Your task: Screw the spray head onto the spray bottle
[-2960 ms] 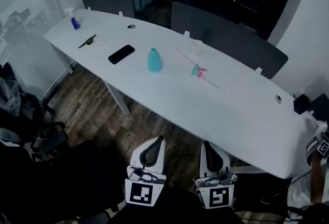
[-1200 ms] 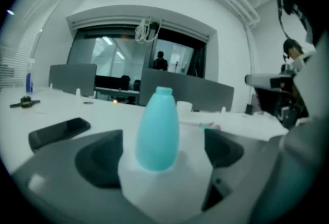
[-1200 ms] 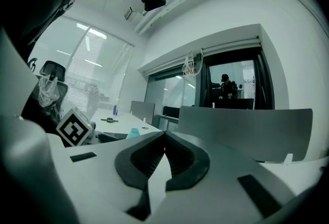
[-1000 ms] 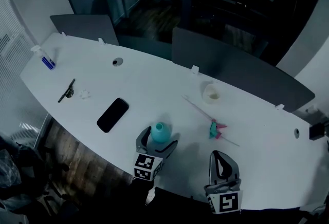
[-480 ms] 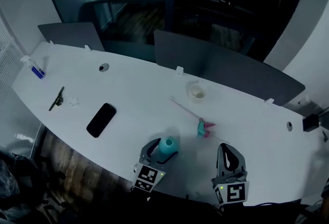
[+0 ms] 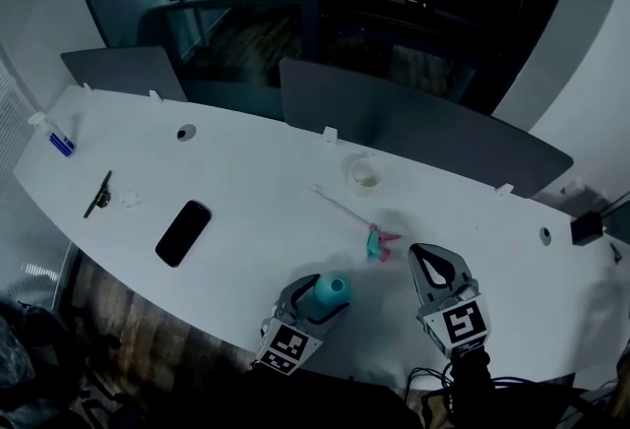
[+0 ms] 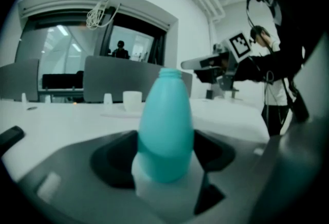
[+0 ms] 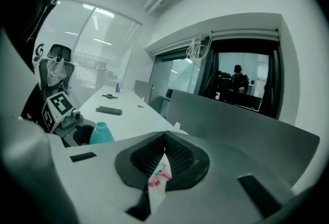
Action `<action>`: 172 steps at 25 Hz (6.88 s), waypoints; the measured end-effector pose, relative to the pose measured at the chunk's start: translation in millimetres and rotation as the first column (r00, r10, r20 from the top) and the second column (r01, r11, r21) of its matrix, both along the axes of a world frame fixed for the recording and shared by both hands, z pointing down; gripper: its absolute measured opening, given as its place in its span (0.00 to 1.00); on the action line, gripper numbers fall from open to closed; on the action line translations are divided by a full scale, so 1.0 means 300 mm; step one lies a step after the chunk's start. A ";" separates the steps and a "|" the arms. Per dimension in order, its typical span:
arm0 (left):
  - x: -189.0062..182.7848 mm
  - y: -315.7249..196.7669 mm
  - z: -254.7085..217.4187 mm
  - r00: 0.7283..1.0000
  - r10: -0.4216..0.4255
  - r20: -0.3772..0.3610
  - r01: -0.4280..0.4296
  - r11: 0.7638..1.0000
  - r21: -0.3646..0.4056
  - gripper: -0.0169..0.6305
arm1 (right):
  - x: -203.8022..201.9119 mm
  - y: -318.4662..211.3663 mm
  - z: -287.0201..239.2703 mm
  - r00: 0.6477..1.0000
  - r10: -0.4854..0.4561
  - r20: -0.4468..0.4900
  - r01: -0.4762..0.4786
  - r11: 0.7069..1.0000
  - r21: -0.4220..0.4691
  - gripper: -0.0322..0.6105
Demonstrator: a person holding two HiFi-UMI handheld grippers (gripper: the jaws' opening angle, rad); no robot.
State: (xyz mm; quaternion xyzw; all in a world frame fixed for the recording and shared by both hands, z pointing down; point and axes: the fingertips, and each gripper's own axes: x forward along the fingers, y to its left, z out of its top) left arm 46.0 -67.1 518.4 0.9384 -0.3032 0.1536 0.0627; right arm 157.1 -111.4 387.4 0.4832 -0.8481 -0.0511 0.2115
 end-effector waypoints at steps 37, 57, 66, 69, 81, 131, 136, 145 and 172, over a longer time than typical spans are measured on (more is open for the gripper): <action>-0.005 -0.002 -0.002 1.000 -0.019 -0.023 0.018 1.000 -0.018 0.56 | -0.066 -0.064 0.504 0.923 -0.382 -0.040 0.028 0.170 -0.985 0.13; -0.001 -0.001 0.000 0.999 -0.028 -0.024 0.028 0.999 -0.020 0.56 | -0.208 0.008 0.589 0.975 -0.210 0.071 0.087 0.068 -0.994 0.22; -0.010 -0.003 0.002 0.999 -0.033 -0.037 0.032 0.999 -0.026 0.56 | -0.224 0.041 0.638 0.953 -0.253 -0.165 -0.118 0.191 -0.974 0.26; -0.010 0.001 0.001 0.999 -0.030 -0.037 0.029 0.999 -0.027 0.56 | -0.221 0.036 0.637 0.955 -0.249 -0.163 -0.079 0.318 -0.945 0.26; -0.005 -0.001 0.002 0.999 -0.027 -0.024 0.026 0.999 -0.022 0.56 | -0.161 -0.087 -0.055 0.863 -0.124 0.490 0.300 0.906 -0.298 0.25; -0.035 -0.006 -0.006 0.996 0.083 -0.045 -0.083 0.997 0.001 0.60 | -0.424 0.145 0.116 0.855 -0.308 0.417 0.298 0.950 0.091 0.25; 0.005 0.002 -0.015 0.926 0.378 0.003 -0.378 0.925 0.021 0.55 | -0.437 0.143 0.118 0.842 -0.400 0.361 0.402 0.913 0.075 0.25; 0.009 -0.020 -0.030 0.992 -0.127 -0.023 0.128 0.991 0.038 0.54 | -0.411 0.129 0.099 0.889 -0.238 0.392 0.178 0.967 0.182 0.25; 0.001 0.014 -0.027 0.999 -0.043 -0.002 0.043 0.999 0.029 0.55 | -0.434 0.165 0.126 0.882 -0.292 0.371 0.301 0.953 0.035 0.25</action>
